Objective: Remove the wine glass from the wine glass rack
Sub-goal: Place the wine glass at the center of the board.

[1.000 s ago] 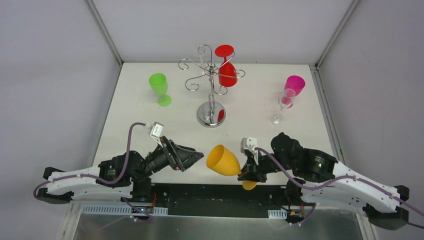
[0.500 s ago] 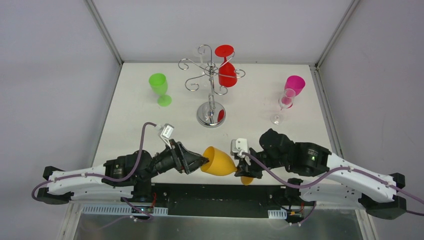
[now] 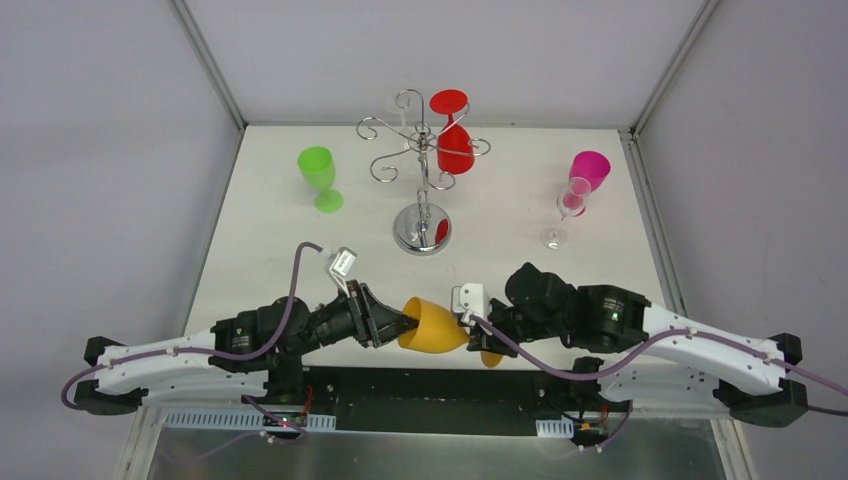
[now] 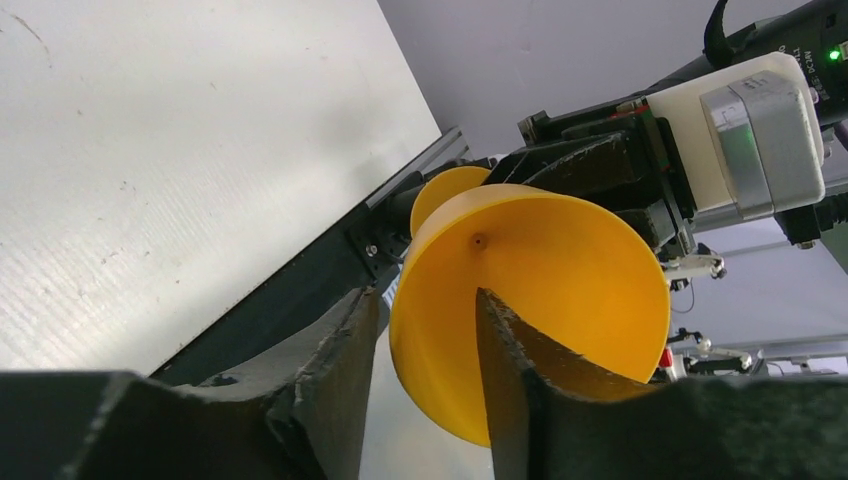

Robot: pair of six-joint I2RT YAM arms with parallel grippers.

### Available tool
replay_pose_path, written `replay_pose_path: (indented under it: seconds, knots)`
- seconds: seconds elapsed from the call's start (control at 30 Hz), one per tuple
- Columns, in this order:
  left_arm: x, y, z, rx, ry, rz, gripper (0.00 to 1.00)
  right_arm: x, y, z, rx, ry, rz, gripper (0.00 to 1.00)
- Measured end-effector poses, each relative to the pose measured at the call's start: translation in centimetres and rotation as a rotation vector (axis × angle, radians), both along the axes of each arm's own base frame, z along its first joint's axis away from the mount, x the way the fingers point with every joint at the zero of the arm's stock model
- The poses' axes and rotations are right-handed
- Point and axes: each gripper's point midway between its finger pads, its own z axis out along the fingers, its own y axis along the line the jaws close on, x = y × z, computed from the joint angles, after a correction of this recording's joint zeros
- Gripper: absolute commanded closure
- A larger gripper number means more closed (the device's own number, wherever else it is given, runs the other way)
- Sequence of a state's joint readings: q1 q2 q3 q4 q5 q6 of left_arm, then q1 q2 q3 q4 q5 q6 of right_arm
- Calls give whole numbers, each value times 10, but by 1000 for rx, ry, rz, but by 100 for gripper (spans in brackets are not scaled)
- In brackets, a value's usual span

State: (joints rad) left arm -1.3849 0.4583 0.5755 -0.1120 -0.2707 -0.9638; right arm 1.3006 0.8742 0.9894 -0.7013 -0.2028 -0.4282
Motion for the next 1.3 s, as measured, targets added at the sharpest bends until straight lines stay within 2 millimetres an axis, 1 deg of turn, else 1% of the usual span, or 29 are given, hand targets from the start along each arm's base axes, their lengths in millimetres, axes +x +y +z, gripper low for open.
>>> replay_pose_path:
  seconds: [0.13,0.23,0.4,0.43,0.47,0.6,0.73,0.87,1.03,1.17,1.3]
  knots:
    - [0,-2,-2,2,15,-8,73,3,0,-1,-9,-18,-10,100]
    - [2,-2,-2,1,23,-6,78,6,0,-1,-11,-31,-16,100]
    - [4,-4,-4,6,32,-6,93,8,0,-1,-13,-44,-27,100]
    - [5,-5,-5,9,35,-6,98,9,0,-1,-15,-47,-31,99]
    - [7,-5,-6,12,37,-2,100,10,-1,-1,-15,-50,-35,98]
    - [11,-5,-8,18,43,11,100,13,-2,0,-12,-63,-54,87]
    - [13,-7,-6,7,45,9,100,15,-2,4,18,-71,-73,68]
    - [16,-7,-9,20,53,10,100,19,-5,7,49,-88,-100,58]
    - [30,-4,-16,41,70,41,100,24,-12,19,117,-117,-144,51]
    - [44,4,-25,75,90,88,100,32,-21,30,177,-149,-202,49]
    - [60,15,-32,123,115,140,100,40,-29,35,205,-169,-268,48]
